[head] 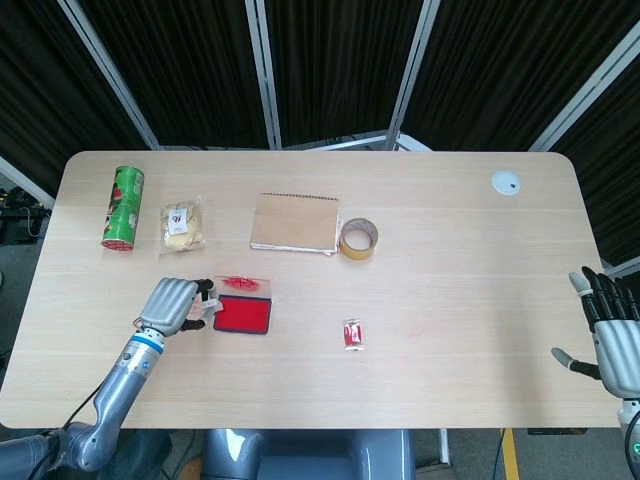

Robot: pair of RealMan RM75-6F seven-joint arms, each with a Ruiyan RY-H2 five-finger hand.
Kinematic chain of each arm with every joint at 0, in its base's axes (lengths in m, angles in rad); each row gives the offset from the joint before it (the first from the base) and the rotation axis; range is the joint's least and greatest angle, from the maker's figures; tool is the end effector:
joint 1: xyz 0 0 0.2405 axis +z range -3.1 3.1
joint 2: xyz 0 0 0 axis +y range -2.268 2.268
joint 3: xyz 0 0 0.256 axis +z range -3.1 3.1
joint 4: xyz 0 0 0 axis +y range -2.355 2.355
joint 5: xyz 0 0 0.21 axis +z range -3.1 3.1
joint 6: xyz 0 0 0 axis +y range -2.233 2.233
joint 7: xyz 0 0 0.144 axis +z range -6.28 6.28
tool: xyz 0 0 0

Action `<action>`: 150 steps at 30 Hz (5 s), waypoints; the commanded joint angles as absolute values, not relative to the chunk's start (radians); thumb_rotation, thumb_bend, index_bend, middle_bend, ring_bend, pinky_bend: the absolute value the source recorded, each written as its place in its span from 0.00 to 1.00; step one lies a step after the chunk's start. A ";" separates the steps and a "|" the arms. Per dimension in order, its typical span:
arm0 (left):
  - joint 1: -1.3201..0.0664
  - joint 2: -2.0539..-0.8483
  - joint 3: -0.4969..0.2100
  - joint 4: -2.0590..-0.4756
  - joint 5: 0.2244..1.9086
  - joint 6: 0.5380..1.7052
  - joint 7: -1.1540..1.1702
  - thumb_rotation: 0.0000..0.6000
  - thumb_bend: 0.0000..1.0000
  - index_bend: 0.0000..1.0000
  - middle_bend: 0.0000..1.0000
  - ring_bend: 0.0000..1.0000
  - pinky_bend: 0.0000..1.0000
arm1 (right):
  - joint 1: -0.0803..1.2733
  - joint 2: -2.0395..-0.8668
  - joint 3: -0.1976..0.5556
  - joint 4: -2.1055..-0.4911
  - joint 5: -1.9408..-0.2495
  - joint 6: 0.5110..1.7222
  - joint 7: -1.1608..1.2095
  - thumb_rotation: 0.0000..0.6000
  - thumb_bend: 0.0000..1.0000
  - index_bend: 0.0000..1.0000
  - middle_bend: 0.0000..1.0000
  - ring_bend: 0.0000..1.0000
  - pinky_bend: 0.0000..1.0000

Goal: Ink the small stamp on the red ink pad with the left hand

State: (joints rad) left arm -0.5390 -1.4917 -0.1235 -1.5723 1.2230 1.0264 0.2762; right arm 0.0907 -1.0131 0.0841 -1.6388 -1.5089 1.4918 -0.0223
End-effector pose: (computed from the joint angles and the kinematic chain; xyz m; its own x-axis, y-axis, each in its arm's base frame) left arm -0.1958 0.2919 -0.0034 0.3670 0.3115 0.8765 0.9154 -0.2886 -0.2807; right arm -0.3064 -0.1899 0.1957 0.4835 0.0478 0.8741 -0.8743 -0.0232 0.4849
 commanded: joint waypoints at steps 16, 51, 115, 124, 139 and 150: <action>-0.613 -1.631 -0.079 -1.325 1.340 0.963 0.185 1.00 0.40 0.61 0.57 0.84 0.94 | 0.101 -1.027 0.097 -1.619 -1.470 1.467 -0.042 1.00 0.00 0.00 0.00 0.00 0.00; -0.601 -1.731 -0.041 -1.159 1.382 0.967 0.088 1.00 0.40 0.61 0.57 0.84 0.94 | 0.104 -1.028 0.099 -1.614 -1.459 1.459 -0.041 1.00 0.00 0.00 0.00 0.00 0.00; -0.462 -1.623 -0.027 -1.135 1.358 1.055 -0.009 1.00 0.13 0.47 0.45 0.82 0.92 | 0.094 -1.014 0.086 -1.639 -1.502 1.487 -0.032 1.00 0.00 0.00 0.00 0.00 0.00; -0.458 -1.617 -0.034 -1.148 1.351 1.050 0.009 1.00 0.08 0.43 0.40 0.81 0.92 | 0.094 -1.014 0.086 -1.641 -1.502 1.487 -0.031 1.00 0.00 0.00 0.00 0.00 0.00; -0.445 -1.566 -0.057 -1.225 1.375 1.118 0.024 1.00 0.04 0.38 0.33 0.79 0.90 | 0.092 -1.009 0.085 -1.646 -1.507 1.491 -0.025 1.00 0.00 0.00 0.00 0.00 0.00; -0.329 -1.285 -0.082 -1.629 1.411 1.378 0.187 1.00 0.00 0.01 0.00 0.01 0.02 | 0.083 -0.993 0.078 -1.665 -1.538 1.517 0.000 1.00 0.00 0.00 0.00 0.00 0.00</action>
State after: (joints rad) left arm -0.3878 -1.3890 -0.0836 -1.4902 1.4156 1.3011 0.0831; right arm 0.0843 -0.9948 0.0793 -1.6631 -1.5353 1.5148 -0.0025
